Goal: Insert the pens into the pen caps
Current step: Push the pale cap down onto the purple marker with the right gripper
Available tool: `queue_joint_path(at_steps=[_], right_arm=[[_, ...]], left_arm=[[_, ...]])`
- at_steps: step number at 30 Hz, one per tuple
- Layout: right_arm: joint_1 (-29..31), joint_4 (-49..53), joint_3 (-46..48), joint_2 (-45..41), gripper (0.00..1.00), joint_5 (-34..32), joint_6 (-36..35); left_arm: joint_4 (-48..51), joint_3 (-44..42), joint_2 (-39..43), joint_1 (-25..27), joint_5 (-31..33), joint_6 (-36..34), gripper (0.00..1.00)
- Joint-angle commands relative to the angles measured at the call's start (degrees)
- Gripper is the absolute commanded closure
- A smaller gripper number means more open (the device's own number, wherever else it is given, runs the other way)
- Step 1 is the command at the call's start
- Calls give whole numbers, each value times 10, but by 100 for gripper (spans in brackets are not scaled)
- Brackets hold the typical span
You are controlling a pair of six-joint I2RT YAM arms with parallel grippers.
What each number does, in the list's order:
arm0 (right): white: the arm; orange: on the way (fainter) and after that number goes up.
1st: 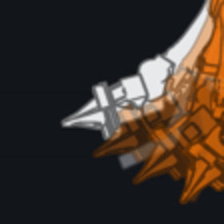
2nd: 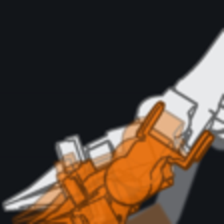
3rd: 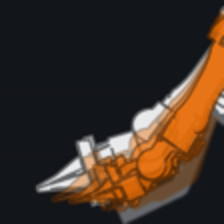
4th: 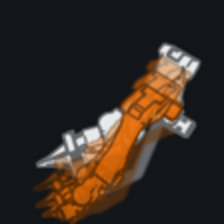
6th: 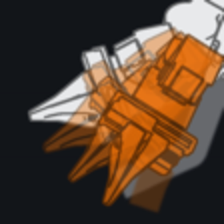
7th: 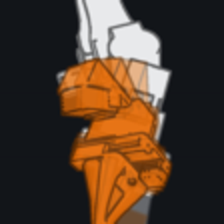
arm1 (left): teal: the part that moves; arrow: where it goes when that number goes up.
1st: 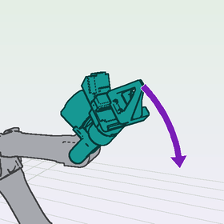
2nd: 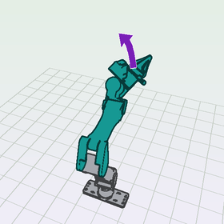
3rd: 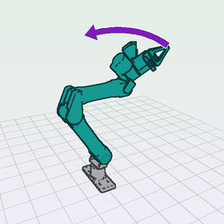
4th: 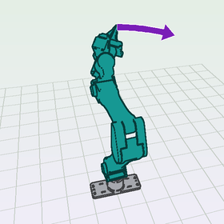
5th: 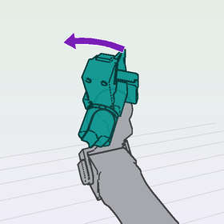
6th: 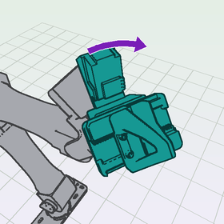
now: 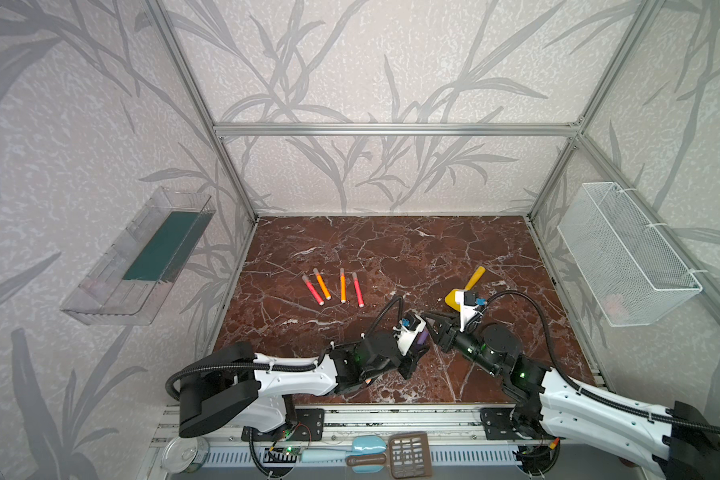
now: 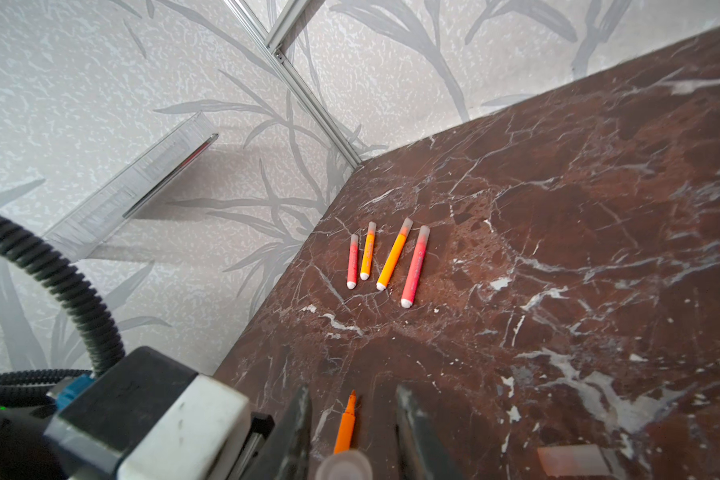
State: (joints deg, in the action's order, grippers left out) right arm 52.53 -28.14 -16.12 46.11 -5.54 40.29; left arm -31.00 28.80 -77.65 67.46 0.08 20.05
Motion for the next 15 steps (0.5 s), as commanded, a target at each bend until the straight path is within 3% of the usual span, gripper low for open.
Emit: queue_joint_path(at_steps=[1,6,15], right_arm=[[-2,-12,-20,9,79,18,9],[-2,-2,-31,29,100,58,10],[19,-34,-15,43,100,76,-20]], left_arm=[[7,16,3,3,27,-13,100],[39,41,11,1,62,-35,100],[56,56,88,-7,114,-81,100]])
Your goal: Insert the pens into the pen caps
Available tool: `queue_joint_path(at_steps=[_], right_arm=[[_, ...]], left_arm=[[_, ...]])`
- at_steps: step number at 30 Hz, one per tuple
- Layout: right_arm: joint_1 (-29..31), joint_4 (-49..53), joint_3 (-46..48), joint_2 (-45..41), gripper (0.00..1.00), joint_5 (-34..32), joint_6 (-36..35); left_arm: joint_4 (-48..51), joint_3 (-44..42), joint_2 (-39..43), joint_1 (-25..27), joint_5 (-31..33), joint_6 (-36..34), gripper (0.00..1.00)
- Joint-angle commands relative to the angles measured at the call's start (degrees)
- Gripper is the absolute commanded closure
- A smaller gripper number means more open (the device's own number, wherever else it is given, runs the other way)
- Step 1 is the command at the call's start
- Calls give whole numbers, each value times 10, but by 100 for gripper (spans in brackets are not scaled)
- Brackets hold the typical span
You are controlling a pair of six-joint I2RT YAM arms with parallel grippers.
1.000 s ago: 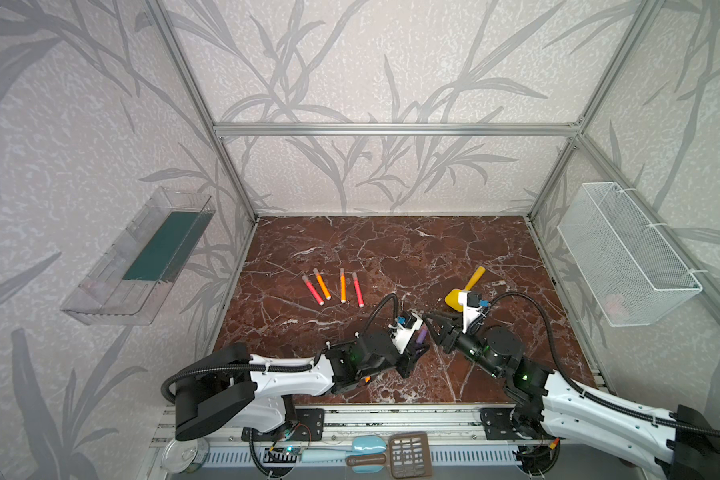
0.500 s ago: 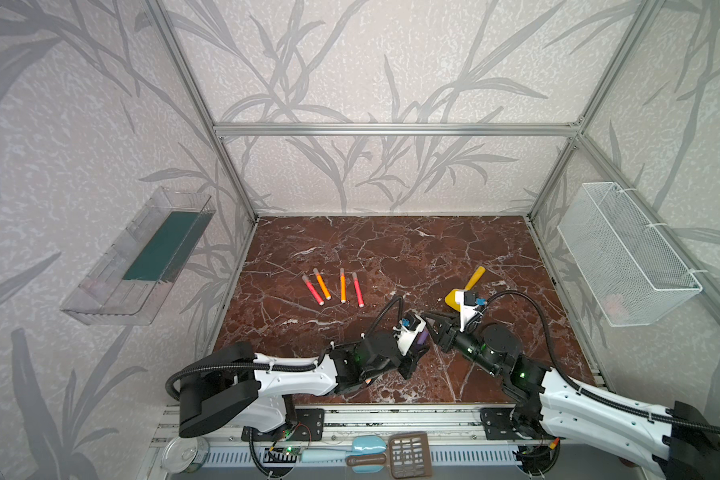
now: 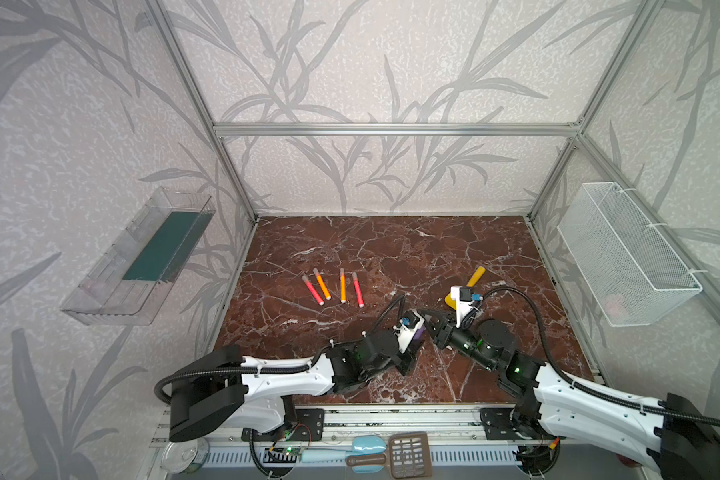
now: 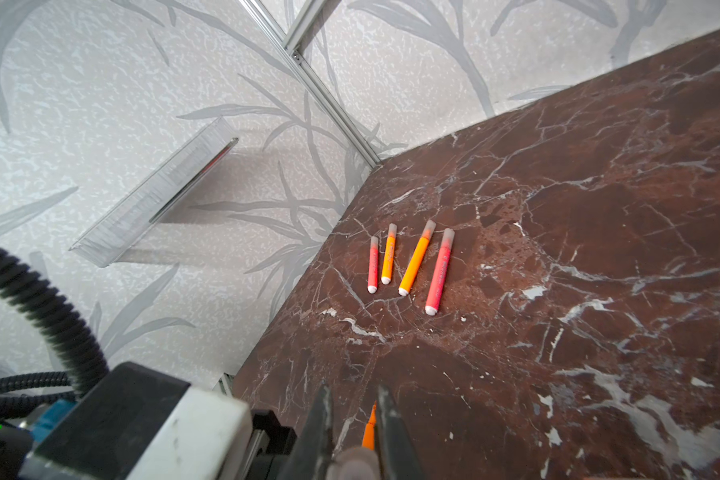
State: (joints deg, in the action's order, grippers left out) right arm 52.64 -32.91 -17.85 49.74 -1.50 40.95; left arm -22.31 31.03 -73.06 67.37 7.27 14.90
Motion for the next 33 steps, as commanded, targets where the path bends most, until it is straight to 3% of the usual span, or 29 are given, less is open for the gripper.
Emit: queue_joint_path(at_steps=[1,10,18,29,33], right_arm=[[23,14,0,8,100,37,-32],[92,5,4,51,100,38,-94],[151,-50,58,72,100,-13,-81],[219,-132,83,105,100,-12,-30],[241,-162,77,149,100,-33,-21]], left_arm=[[-32,33,51,-6,41,-34,100],[-26,39,107,-5,88,-64,100],[-38,28,150,-5,106,-78,100],[-50,47,156,-6,128,-89,100],[-64,51,160,-10,164,-76,100]])
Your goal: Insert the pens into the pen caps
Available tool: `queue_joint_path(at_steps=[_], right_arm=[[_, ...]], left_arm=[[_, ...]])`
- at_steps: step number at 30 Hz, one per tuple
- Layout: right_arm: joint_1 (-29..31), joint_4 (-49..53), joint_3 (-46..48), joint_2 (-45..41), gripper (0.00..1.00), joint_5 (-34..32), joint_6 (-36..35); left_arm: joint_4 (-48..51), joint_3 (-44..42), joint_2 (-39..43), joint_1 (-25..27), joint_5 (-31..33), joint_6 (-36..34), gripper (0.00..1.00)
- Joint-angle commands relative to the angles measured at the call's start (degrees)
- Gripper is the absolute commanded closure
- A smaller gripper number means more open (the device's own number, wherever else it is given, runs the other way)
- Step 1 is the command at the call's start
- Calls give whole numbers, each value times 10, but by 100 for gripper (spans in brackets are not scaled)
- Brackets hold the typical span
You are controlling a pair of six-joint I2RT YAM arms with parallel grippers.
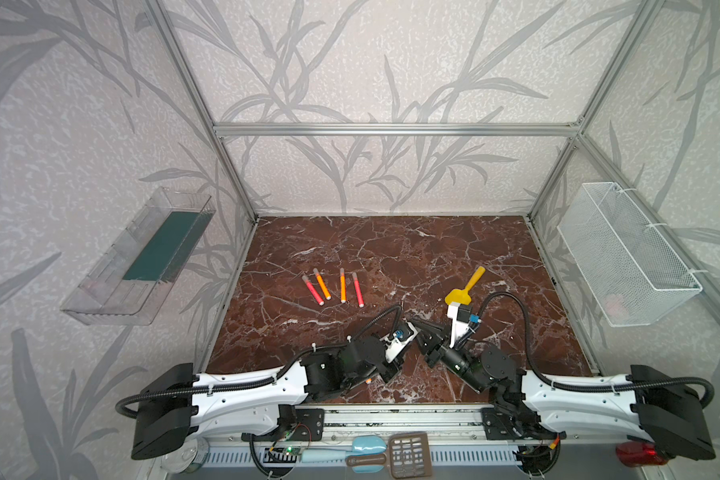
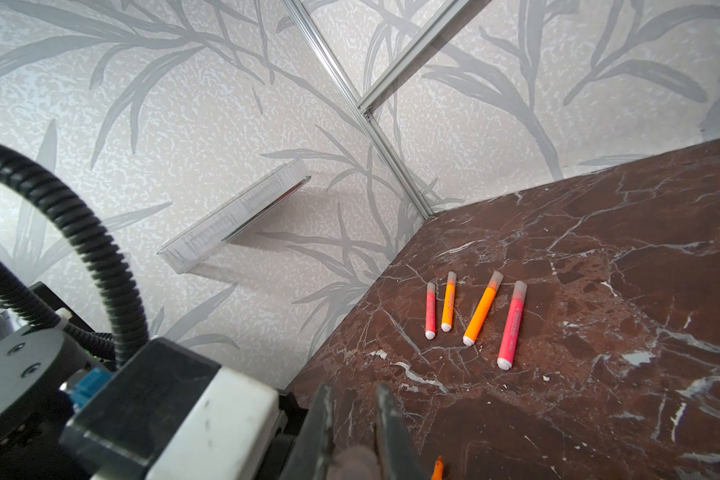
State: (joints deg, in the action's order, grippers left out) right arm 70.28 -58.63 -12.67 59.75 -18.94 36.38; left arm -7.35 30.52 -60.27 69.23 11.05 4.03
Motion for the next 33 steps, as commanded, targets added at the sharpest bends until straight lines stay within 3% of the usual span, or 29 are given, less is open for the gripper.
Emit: queue_joint_path(at_steps=[1,7,13,27,33], right_arm=[[67,82,26,61,100,135,29],[83,27,-12,159,100,122,28],[84,13,-24,218,100,107,31],[107,103,-51,201,100,126,24],[113,149,-60,181,100,159,-16]], left_arm=[[-212,59,33,-32,134,42,100],[-193,72,43,-72,143,118,100],[-149,78,83,-133,89,178,100],[-123,133,125,-157,68,109,100],[-147,134,133,-158,60,76,100]])
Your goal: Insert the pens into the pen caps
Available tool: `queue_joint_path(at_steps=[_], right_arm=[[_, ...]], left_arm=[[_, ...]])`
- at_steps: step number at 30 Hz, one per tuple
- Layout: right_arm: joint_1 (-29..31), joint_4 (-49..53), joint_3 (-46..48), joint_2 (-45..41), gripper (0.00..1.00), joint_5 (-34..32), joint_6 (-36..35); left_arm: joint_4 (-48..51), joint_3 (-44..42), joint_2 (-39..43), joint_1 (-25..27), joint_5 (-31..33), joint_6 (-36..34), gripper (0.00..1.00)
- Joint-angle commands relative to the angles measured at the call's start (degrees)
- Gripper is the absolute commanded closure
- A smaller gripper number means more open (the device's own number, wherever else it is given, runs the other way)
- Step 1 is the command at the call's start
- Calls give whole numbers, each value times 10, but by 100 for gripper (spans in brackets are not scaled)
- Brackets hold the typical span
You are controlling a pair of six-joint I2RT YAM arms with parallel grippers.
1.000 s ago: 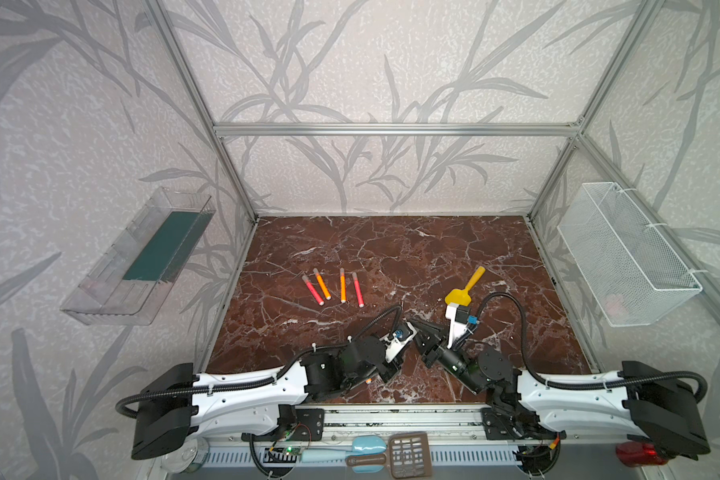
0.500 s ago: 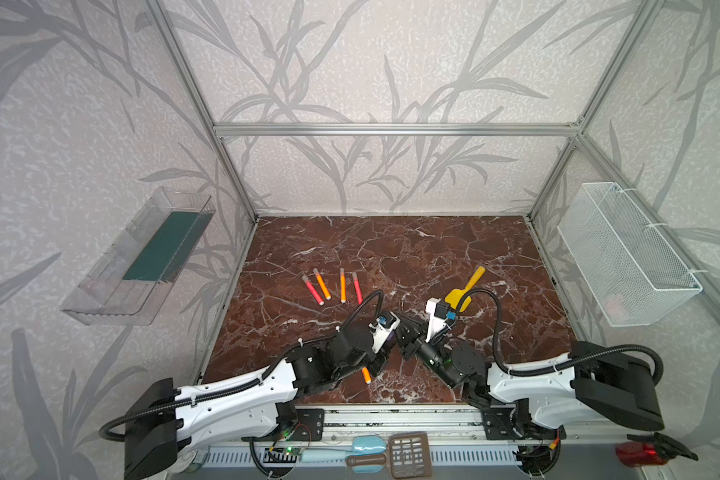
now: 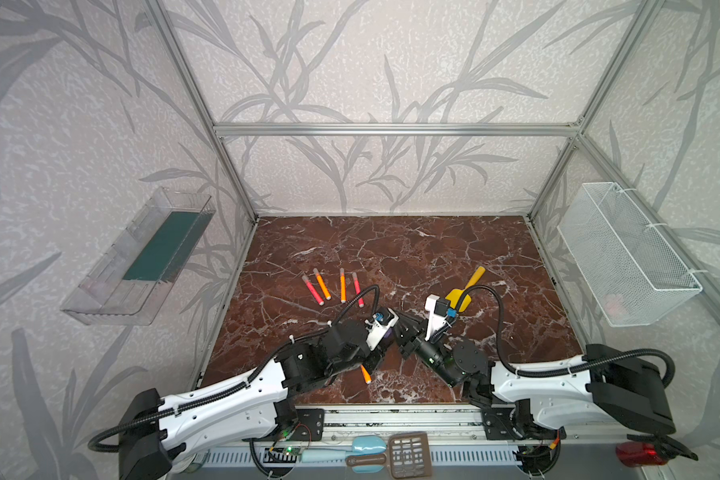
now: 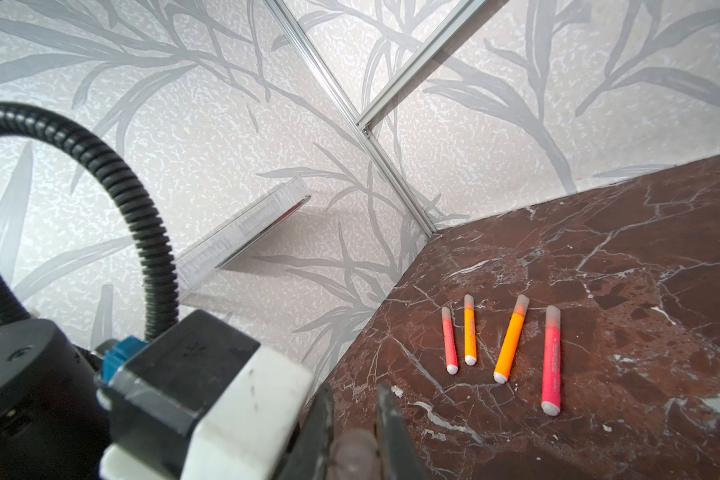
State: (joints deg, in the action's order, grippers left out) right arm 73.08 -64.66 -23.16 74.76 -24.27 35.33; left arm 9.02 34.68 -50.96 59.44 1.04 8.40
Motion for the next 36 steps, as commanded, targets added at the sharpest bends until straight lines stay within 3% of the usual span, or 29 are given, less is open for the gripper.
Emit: queue_joint_path(at_steps=[1,6,13,16,20,24,34,36], right_arm=[[85,208,47,31,100,216,-10],[86,181,75,21,100,206,-9],[85,153,70,51,100,258,-21],[85,170,69,52,100,249,-20],[85,198,87,-10,100,186,-28],[81,317,78,-110,100,91,-38],[-43,379,37,-212,100,111,-51],[-51,374,27,-218,95,113,-59]], left_arm=[[-317,90,42,-60,153,28,100],[-340,77,57,-60,144,23,100],[-370,55,73,-60,129,13,100],[-378,48,78,-60,132,11,100],[-372,46,81,-60,121,15,100],[-367,40,70,-60,116,17,100],[-392,-29,-4,-59,81,58,100],[-407,-46,-19,-58,66,70,100]])
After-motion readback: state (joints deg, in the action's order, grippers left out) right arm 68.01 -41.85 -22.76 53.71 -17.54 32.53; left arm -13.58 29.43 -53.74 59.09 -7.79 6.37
